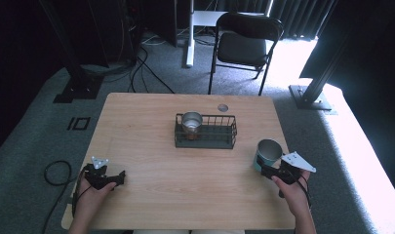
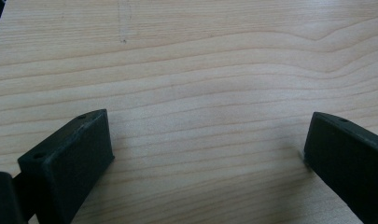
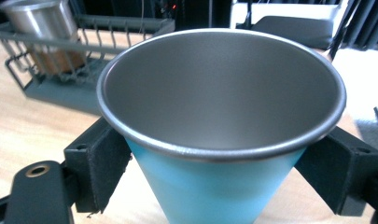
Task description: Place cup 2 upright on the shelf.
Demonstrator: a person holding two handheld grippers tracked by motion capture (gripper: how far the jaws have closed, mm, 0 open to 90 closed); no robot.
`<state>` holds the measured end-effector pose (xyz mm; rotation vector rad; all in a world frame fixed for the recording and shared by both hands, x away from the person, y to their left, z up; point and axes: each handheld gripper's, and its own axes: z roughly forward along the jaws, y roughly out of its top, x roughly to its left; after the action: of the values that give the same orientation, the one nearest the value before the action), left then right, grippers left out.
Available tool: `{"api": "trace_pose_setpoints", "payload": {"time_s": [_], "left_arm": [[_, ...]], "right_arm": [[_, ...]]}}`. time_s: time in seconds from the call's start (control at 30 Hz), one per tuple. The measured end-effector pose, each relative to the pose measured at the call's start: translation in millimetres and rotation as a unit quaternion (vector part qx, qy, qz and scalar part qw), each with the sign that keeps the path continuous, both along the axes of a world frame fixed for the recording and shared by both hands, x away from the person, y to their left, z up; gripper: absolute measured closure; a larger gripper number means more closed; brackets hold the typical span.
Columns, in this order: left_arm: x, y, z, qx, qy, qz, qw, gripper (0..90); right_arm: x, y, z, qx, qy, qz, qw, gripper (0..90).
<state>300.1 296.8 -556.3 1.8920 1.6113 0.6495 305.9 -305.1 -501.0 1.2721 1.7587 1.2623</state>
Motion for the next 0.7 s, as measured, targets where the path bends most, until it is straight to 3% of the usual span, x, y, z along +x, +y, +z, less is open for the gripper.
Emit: {"api": "trace_pose_setpoints", "payload": {"time_s": [0.7], "left_arm": [[0.0, 0.1, 0.1, 0.0, 0.001, 0.0, 1.0, 1.8]], "right_arm": [[27.1, 13.7, 51.8, 0.002, -0.031, -0.002, 0.9995, 14.8]]}}
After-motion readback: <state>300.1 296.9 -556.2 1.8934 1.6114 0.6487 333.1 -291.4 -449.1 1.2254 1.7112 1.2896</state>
